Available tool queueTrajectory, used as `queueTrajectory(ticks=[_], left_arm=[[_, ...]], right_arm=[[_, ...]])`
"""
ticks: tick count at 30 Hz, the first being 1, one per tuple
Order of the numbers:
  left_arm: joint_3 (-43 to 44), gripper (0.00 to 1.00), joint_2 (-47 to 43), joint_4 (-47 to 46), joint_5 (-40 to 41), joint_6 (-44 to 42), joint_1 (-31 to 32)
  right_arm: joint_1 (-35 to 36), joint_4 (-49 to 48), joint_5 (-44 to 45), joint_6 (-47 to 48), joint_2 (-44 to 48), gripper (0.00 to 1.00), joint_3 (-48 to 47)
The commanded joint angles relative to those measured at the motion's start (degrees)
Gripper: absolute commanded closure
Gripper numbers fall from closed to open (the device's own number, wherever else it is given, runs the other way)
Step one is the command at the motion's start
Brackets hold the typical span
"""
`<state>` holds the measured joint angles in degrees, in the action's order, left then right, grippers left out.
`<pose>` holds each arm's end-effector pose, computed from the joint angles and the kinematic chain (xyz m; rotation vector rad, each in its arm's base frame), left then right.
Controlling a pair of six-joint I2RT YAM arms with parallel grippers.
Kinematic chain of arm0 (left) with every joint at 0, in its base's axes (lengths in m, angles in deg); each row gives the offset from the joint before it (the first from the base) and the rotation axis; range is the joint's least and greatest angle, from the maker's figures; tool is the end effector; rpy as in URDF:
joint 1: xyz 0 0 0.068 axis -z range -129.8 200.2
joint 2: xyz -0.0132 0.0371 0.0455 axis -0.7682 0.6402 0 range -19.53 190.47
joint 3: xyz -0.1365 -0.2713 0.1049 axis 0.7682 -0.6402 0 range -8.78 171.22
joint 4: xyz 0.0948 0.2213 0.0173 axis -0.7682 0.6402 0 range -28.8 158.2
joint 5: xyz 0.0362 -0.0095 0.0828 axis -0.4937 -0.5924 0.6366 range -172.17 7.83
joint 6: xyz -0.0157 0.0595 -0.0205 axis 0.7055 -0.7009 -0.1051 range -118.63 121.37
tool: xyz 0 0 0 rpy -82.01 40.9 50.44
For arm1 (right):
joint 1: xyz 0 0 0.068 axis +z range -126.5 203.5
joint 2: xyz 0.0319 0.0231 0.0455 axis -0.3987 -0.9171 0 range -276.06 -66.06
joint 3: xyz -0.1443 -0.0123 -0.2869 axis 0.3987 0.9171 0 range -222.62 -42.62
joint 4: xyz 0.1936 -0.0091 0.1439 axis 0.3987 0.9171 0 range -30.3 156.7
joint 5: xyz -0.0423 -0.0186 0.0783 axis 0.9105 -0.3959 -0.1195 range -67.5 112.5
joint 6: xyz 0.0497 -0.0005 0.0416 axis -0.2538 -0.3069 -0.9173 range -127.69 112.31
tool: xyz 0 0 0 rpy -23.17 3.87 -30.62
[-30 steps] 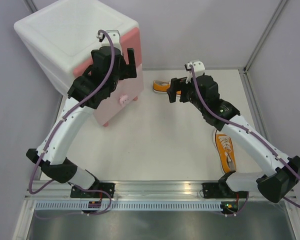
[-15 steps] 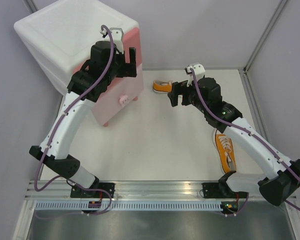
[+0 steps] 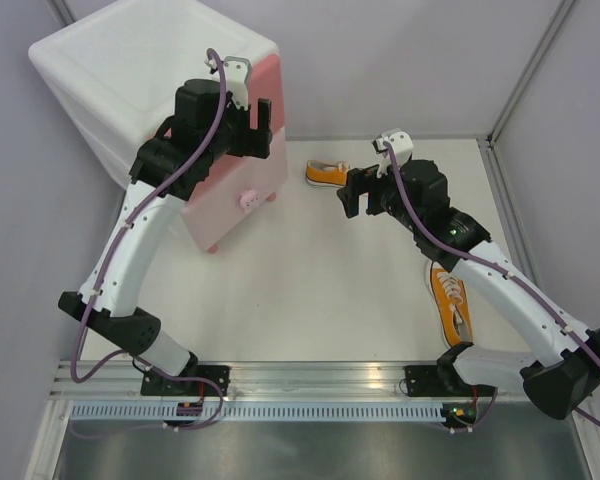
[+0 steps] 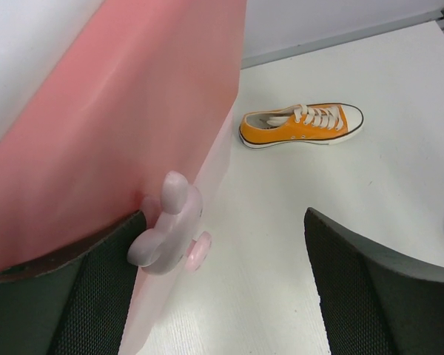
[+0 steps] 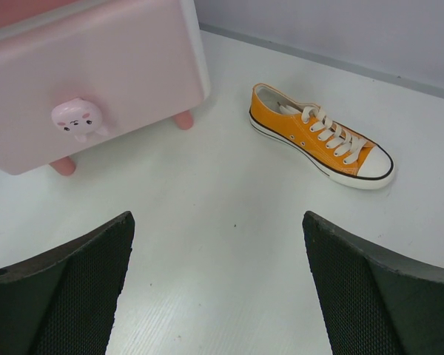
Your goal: Place and organize the shoes in the shoe cabinet
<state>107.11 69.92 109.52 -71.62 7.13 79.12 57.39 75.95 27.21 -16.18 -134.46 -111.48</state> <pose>0.2716 -0.1395 0.5344 0.2721 1.9331 -0.2210 0.2076 0.1344 0.4333 -0.3541 1.8344 0.4390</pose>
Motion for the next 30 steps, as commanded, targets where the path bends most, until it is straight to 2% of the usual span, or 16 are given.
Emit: queueTrajectory(ticks=[1,6,13,17,23,26,30], left_arm=[[1.6,0.11,0.1,-1.3,-8.3,-1.3,-0.3],[1.7,0.18,-1.4,-0.3,-15.3,-0.3,-0.2],[0.7,0.20,-2.8,0.7,-21.5,2.3,0.3],[-0.5,0.21,-3.8,0.9,-22.6,3.2,2.5],[-2.8,0.16,-6.6,1.3,-16.5,4.6,9.5],[-3.6,0.13,-7.9,1.6,-8.6,5.0,14.3],[-4.1,0.02,-8.9,1.8,0.2,6.7,16.9]], right_arm=[[-0.2,-2.3,-0.4,1.0,1.2,0.02,0.1],[-0.2,-2.3,0.1,1.5,1.1,0.02,0.0],[-0.4,-2.1,-0.1,1.5,0.0,0.02,-0.7],[-0.4,-1.8,0.1,1.5,-0.7,0.02,-1.5],[-0.4,-1.7,0.5,1.4,-1.5,0.02,-2.2],[-0.5,-1.7,0.6,1.0,-2.0,0.02,-2.3],[-0.7,-2.0,0.4,0.6,-2.5,0.02,-2.4]])
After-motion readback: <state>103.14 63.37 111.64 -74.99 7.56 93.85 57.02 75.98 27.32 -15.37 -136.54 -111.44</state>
